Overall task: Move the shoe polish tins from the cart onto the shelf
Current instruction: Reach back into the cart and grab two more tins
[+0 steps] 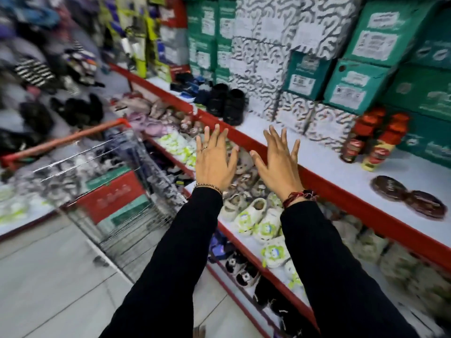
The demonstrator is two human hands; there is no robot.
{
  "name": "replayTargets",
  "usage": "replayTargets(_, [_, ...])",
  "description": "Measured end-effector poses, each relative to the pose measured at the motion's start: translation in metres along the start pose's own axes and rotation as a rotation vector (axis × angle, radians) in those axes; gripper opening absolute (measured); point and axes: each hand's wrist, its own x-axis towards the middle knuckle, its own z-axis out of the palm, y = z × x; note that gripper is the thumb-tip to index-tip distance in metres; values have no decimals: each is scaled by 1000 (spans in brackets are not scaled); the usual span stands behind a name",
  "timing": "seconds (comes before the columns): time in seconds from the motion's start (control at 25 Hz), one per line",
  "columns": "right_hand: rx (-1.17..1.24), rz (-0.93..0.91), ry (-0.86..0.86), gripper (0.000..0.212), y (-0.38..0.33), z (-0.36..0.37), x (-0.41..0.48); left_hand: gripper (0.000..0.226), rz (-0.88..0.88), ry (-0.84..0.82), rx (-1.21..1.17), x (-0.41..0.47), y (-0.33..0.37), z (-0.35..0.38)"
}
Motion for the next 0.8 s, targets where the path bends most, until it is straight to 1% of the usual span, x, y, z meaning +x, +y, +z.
replayTargets(0.12, [58, -89, -172, 67, -36, 60, 1, 60, -140, -41, 23, -17, -64, -3])
replayTargets(0.2, [92, -145, -298, 65, -59, 105, -1, 58, -269, -59, 16, -30, -111, 1])
replayTargets(0.28, [128, -175, -454, 63, -80, 151, -6, 57, -412, -101, -8, -47, -158, 9])
replayTargets(0.4, [132, -212, -718, 62, -100, 227, -14, 58, -651, -216, -51, -72, -220, 30])
replayTargets(0.52, [121, -181, -946, 58, -105, 300, -29, 58, -879, -291, -89, -98, -272, 64])
replayTargets(0.6, [83, -142, -1082, 50, -101, 352, -41, 63, -1066, -314, -139, -119, -304, 97])
replayTargets(0.68, [26, -105, -1189, 48, -89, 402, -55, 63, -1257, -359, -151, -141, -331, 134])
replayTargets(0.76, [-27, -84, -1261, 45, -80, 442, -69, 58, -1396, -482, -102, -162, -352, 167])
replayTargets(0.8, [-53, -78, -1283, 42, -76, 459, -75, 55, -1433, -565, -67, -171, -359, 182])
